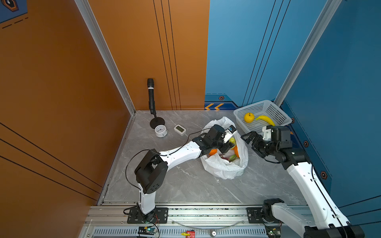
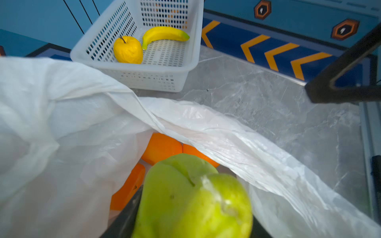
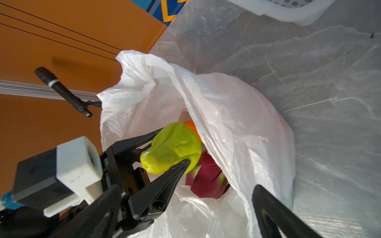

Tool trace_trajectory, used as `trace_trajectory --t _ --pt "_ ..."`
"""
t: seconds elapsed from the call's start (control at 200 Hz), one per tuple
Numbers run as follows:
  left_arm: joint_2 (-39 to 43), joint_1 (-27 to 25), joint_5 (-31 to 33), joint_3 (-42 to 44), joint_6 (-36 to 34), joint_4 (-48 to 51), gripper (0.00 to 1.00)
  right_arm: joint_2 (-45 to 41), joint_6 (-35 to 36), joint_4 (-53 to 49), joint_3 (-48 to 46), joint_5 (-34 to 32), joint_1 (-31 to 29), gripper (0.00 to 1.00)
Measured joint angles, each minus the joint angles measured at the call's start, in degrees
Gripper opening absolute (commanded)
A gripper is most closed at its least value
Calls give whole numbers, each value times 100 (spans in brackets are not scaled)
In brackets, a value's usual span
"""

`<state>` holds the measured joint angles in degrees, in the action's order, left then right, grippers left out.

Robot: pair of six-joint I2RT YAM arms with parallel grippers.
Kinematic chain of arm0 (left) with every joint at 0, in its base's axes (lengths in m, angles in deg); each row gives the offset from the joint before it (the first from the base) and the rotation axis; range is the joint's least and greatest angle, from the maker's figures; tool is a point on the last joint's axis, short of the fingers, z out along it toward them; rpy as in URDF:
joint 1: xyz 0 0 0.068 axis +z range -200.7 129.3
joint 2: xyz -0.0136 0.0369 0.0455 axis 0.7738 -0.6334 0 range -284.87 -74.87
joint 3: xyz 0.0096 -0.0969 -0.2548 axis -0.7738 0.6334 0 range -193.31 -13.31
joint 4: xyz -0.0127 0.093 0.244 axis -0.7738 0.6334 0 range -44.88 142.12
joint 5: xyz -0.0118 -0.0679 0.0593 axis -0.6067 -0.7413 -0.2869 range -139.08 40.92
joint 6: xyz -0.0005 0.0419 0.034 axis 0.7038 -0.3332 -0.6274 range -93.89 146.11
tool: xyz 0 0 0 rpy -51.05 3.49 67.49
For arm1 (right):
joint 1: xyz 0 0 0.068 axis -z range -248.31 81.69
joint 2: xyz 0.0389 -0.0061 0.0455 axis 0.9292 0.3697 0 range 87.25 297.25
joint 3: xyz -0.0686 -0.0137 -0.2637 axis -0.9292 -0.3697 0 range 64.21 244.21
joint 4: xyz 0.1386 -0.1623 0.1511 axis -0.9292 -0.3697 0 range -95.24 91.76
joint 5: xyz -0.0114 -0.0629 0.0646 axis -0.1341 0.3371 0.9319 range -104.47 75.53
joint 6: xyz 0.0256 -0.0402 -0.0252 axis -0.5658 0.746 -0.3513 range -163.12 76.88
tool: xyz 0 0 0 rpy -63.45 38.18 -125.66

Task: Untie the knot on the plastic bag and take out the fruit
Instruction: 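Grasp the green pear inside the bag with the left gripper, then lift the green pear out and hand it to the right gripper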

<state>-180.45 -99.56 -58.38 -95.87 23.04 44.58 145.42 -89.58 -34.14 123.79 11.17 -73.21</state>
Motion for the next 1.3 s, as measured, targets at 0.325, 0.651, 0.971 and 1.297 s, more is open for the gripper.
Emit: trace_trajectory --t 0.325,0.651,0.971,1.297 --pt "350 328 -870 -46 761 -1174 55 120 -879 1163 127 994 197 100" --pt "348 321 -1419 -494 1158 -1453 54 271 -1309 2367 208 1440 74 100" --pt "348 289 -1495 -608 1217 -1473 54 549 -1403 2822 317 1506 -310 100" --pt "348 289 -1495 -636 1169 -1464 64 586 -1449 2824 317 1425 -385 84"
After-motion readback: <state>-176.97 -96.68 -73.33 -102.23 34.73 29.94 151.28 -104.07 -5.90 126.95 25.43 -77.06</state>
